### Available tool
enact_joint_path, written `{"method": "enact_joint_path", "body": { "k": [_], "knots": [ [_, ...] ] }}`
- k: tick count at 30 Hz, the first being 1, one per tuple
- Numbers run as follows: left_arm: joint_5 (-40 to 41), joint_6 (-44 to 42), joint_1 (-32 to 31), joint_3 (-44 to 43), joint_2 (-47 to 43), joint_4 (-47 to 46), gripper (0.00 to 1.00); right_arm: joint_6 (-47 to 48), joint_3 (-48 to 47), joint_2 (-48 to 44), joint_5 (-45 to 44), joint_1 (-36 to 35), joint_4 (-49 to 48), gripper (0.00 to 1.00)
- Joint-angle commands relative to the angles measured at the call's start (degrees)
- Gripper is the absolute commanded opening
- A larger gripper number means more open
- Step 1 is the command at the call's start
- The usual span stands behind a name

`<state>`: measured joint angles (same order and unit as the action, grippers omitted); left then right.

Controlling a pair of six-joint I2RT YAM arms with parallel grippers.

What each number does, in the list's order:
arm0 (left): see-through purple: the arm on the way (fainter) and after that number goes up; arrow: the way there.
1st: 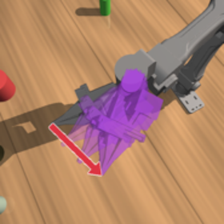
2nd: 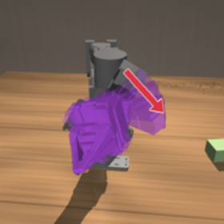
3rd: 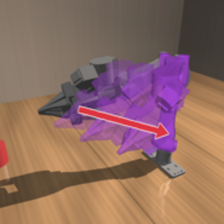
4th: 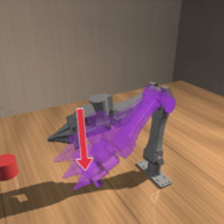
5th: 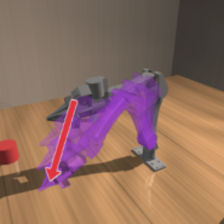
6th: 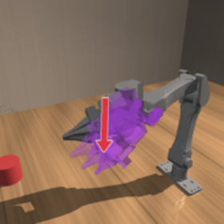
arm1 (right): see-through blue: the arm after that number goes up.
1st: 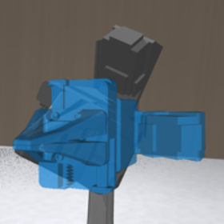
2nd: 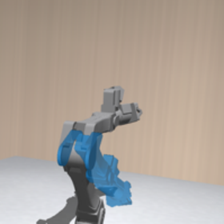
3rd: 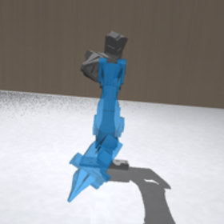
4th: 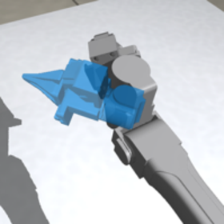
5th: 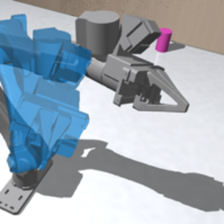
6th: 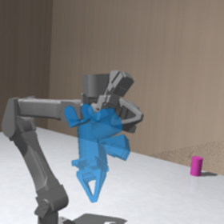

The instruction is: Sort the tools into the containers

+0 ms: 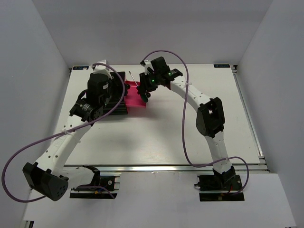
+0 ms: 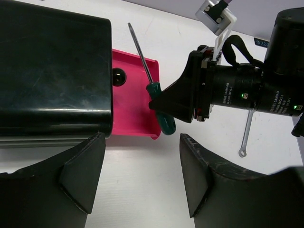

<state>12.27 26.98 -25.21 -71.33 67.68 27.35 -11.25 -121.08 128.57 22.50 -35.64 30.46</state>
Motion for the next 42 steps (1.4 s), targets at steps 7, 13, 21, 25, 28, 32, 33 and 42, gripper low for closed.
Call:
{"method": "enact_joint_path", "body": {
  "k": [7,13,21,25,28,32,33,42],
  "knots": [
    [2.49,0.88,-0.01,-0.30,-2.82,1.30,0.73,-6.68,-2.94,-0.25,-0.88,0.13,-3.91,0.00],
    [3.72,0.53,0.07,-1.01,-3.17,2.18,0.73,3.74,-4.34,-2.80,-0.61,0.04,5.38,0.00],
    [2.76,1.40,-0.01,2.07,-4.66,-0.37,0.74,9.31,-2.77,-4.73,-3.43,0.31,16.48,0.00],
    [0.92,1.41,-0.01,2.07,-4.66,-0.64,0.74,9.31,-6.01,-2.89,-2.82,0.13,18.66,0.00],
    [-1.10,1.58,0.07,2.34,-4.66,-0.99,0.74,9.93,-8.47,-1.75,-2.29,-0.39,19.99,0.00],
    [-1.29,2.37,0.07,3.74,-5.98,-1.25,0.74,10.10,-10.23,-0.69,-0.27,-1.27,23.41,0.00],
    [-1.20,2.63,-0.01,4.44,-6.33,-1.42,0.74,10.02,-10.49,-0.34,0.60,-1.45,24.03,0.00],
    [-3.13,4.83,-0.01,6.47,-8.35,-1.95,0.74,7.47,-9.00,1.41,2.91,-2.24,25.01,0.00]
  ]
}}
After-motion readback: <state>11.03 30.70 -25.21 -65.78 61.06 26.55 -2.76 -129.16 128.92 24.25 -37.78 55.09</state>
